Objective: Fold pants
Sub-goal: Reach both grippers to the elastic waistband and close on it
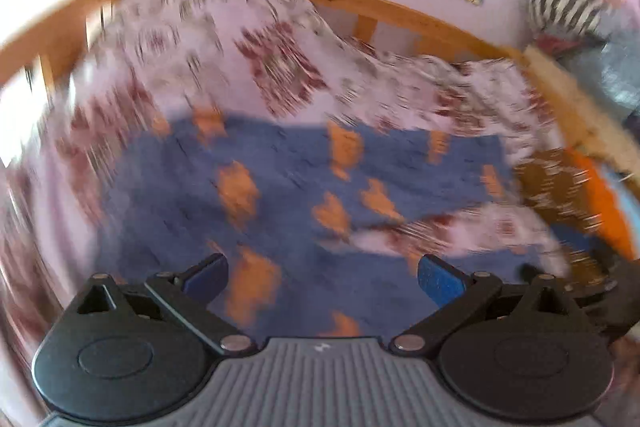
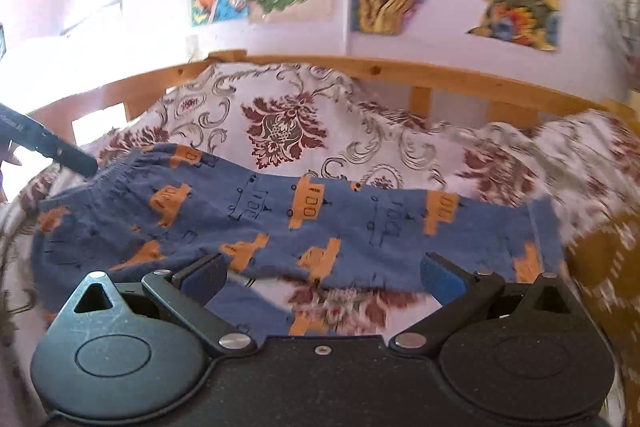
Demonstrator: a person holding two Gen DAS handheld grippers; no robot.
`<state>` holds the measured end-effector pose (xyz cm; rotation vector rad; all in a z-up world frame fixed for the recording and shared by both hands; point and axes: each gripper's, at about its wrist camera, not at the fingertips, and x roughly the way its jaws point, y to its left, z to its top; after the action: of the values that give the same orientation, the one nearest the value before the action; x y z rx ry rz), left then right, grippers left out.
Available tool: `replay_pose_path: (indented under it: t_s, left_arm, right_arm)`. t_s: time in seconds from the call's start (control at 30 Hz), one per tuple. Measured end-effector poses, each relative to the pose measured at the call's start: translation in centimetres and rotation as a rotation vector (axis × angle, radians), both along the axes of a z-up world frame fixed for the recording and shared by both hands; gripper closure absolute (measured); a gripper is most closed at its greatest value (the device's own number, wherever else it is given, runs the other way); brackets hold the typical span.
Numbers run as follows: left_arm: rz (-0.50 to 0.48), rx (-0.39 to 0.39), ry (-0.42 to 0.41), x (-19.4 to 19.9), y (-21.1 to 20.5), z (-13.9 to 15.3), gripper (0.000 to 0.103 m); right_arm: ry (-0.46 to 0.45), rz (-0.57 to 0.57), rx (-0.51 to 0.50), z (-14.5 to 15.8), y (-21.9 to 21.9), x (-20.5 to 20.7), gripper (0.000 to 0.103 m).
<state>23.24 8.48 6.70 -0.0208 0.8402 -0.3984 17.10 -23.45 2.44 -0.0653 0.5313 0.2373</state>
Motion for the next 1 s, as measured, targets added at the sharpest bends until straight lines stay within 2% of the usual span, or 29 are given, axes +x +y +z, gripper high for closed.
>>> replay_pose_path:
  t_s: [0.03, 0.1, 0.17, 0.23, 0.3, 0.43, 0.53, 0.7, 0.73, 0.83, 0.9, 1.0]
  left_arm:
    - [-0.014, 0.059, -0.046, 1.0, 0.0, 0.2, 0.0]
    - [-0.066, 0.235, -0.15, 3.6, -0.4, 0.1, 0.0]
    - [-0.132, 0.357, -0.202, 5.8, -1.0, -0.3, 0.0]
    - [-0.198, 0.437, -0.214, 8.7, -1.0, -1.0, 0.0]
    - [-0.264, 0.48, -0.202, 11.1, -0.8, -1.9, 0.0]
    - [-0.368, 0.476, -0.166, 15.5, 0.5, -3.3, 0.0]
    - [-0.423, 0.441, -0.098, 18.7, 1.0, -4.2, 0.0]
    - [-0.524, 0.419, -0.04, 21.1, 0.6, -4.7, 0.003]
    - [-0.536, 0.419, -0.032, 21.4, 0.4, -4.8, 0.004]
    - [-0.537, 0.42, 0.0, 22.4, 0.1, -5.0, 0.011]
    - [-0.522, 0.413, 0.036, 23.1, 0.0, -5.1, 0.022]
    - [-0.524, 0.388, 0.081, 23.9, 0.1, -5.1, 0.03]
  right_arm:
    - [0.007, 0.02, -0.015, -0.3, 0.1, 1.7, 0.0]
    - [0.027, 0.059, -0.041, -1.1, 0.3, 4.9, 0.0]
    - [0.053, 0.107, -0.059, -1.9, 0.7, 8.2, 0.0]
    - [0.076, 0.169, -0.083, -2.8, 1.5, 11.3, 0.0]
    - [0.101, 0.224, -0.109, -3.6, 2.4, 14.1, 0.0]
    - [0.133, 0.341, -0.166, -5.3, 4.1, 19.7, 0.001]
    - [0.151, 0.416, -0.194, -6.0, 5.2, 22.9, 0.001]
    - [0.183, 0.522, -0.262, -6.6, 6.9, 26.1, 0.004]
    - [0.196, 0.531, -0.272, -6.8, 7.0, 26.7, 0.007]
    - [0.227, 0.543, -0.287, -7.0, 7.1, 27.7, 0.017]
    - [0.234, 0.532, -0.281, -7.1, 6.8, 28.2, 0.018]
    - [0.25, 0.535, -0.272, -7.2, 6.8, 28.7, 0.024]
